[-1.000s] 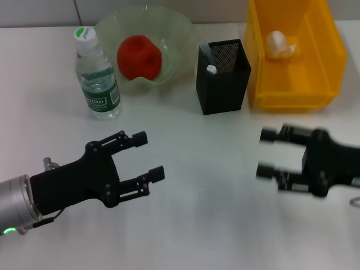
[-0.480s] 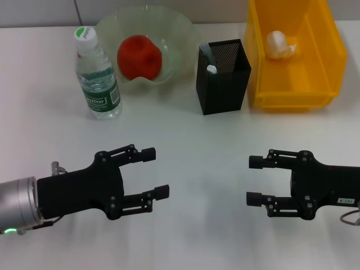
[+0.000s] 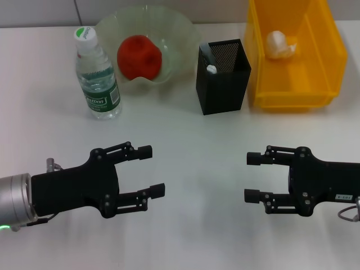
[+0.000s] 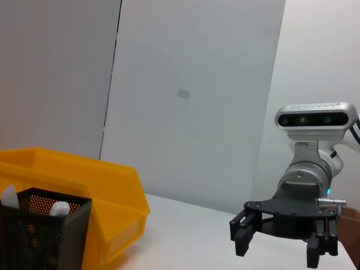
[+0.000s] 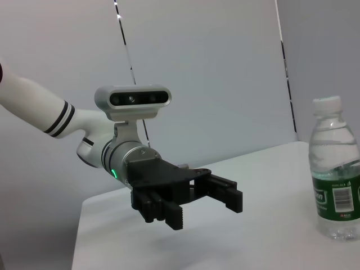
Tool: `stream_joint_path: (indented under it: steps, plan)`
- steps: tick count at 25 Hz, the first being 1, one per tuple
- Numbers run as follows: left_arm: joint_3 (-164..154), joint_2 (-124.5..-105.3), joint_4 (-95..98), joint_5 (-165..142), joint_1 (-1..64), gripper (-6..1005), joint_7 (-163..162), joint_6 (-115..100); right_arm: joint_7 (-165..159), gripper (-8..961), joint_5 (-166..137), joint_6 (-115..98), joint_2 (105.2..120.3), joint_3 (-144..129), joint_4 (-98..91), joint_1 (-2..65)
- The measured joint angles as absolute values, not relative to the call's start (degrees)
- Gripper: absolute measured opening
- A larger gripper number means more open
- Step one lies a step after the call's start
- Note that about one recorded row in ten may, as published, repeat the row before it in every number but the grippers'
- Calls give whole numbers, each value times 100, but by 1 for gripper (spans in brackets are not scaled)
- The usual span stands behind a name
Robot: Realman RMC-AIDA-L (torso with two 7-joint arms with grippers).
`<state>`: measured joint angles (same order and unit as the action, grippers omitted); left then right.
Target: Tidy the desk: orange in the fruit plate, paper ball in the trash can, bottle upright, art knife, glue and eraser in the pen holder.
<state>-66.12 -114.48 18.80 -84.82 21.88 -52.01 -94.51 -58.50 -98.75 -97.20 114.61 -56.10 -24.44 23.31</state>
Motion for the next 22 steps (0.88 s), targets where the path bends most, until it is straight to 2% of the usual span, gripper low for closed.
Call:
stream_joint_path:
  steps: [22]
  plan:
    - [-6564,-11467,1925,-8600,2193,785,-5203,-9524,-5851,735,-9880,-9730,11498,-5598,-2443,2335]
